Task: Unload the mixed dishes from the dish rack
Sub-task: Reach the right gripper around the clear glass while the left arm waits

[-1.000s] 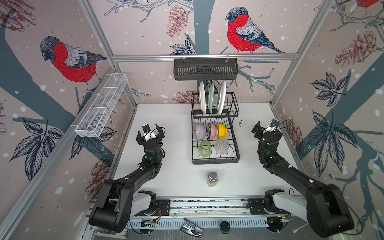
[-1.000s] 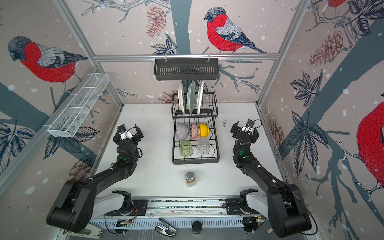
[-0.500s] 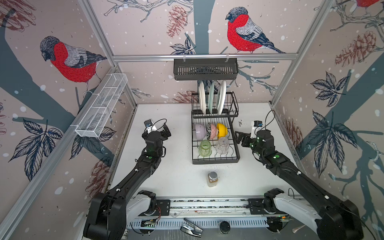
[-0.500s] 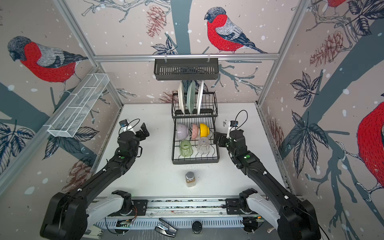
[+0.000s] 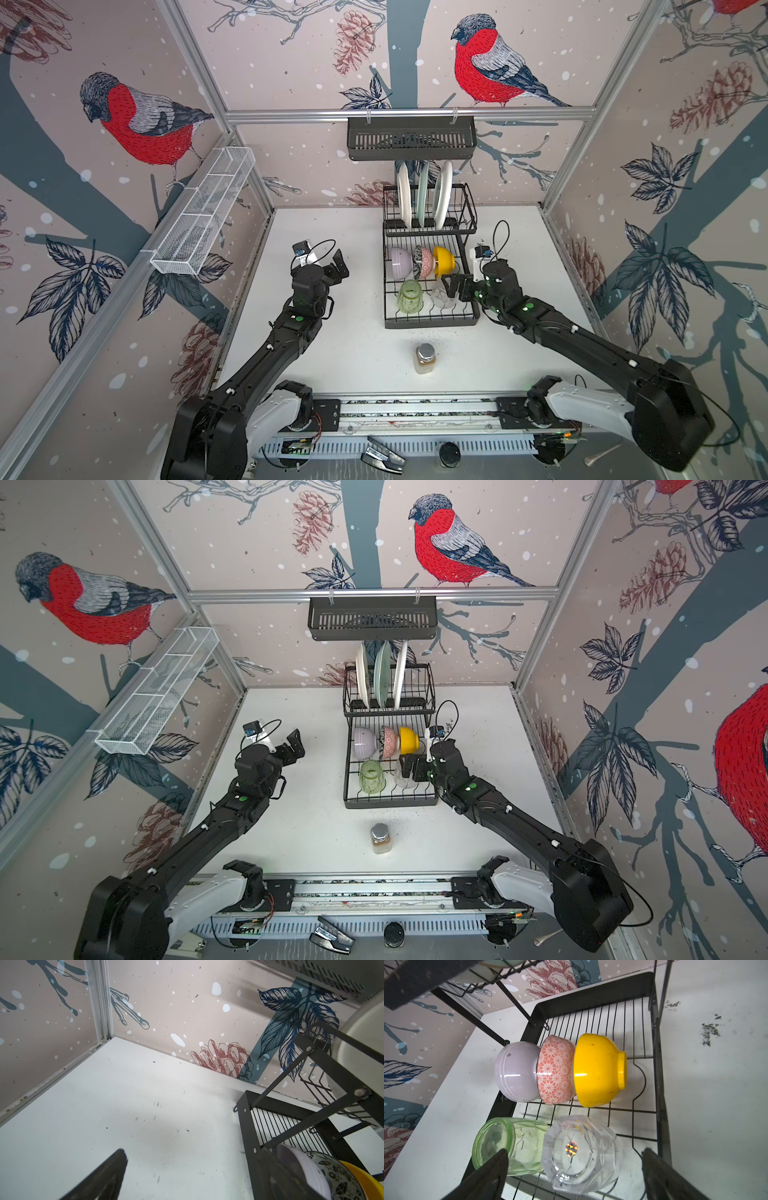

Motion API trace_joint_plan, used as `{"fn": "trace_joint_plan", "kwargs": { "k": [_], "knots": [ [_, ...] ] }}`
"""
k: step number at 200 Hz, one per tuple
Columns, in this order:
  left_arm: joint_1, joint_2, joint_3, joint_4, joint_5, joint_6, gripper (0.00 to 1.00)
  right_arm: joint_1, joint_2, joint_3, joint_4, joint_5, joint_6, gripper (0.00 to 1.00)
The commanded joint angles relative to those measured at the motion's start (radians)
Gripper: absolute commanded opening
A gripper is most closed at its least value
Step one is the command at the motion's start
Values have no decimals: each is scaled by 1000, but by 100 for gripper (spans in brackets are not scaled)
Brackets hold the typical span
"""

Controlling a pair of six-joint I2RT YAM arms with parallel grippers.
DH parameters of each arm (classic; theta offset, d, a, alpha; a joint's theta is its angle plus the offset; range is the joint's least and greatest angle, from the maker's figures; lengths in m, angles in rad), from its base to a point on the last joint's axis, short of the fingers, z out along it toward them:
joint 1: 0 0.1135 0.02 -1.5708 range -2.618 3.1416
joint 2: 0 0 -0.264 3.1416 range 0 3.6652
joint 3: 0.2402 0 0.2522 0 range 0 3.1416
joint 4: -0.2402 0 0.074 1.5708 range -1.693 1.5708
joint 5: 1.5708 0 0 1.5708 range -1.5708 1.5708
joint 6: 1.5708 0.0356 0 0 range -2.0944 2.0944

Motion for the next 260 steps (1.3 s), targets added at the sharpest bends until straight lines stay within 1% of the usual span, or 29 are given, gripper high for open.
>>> {"fn": "trace_joint_plan", "kwargs": {
  "k": [1,40,47,61,84,133,160,177,203,223,260],
  "knots": [
    [-6,-15,-7,27,-2,-10,98,32,26,23,3,75,9,99],
    [-24,-21,-7,20,-20,-7,98,90,93,70,-37,195,18,99],
    [-26,-19,-8,21,-24,-12,98,92,94,74,-39,198,21,99],
    [-30,-20,-16,35,-36,-30,98,93,142,81,-43,191,29,99],
    [-32,-29,-33,64,-27,-47,98,93,176,91,-39,173,36,99],
    [-40,-57,-54,80,-30,-46,98,105,221,99,-19,161,45,100],
    [-41,-51,-67,103,-30,-49,98,114,259,120,-41,187,40,95],
    [-40,-44,-65,107,-24,-51,98,129,275,128,-51,225,41,93],
    [-41,-37,-66,109,-27,-60,98,141,295,132,-46,233,46,90],
    [-41,-36,-76,123,-29,-73,98,144,315,136,-49,242,50,80],
    [-41,-33,-79,125,-19,-76,98,149,336,143,-61,268,64,77]
  ]
}}
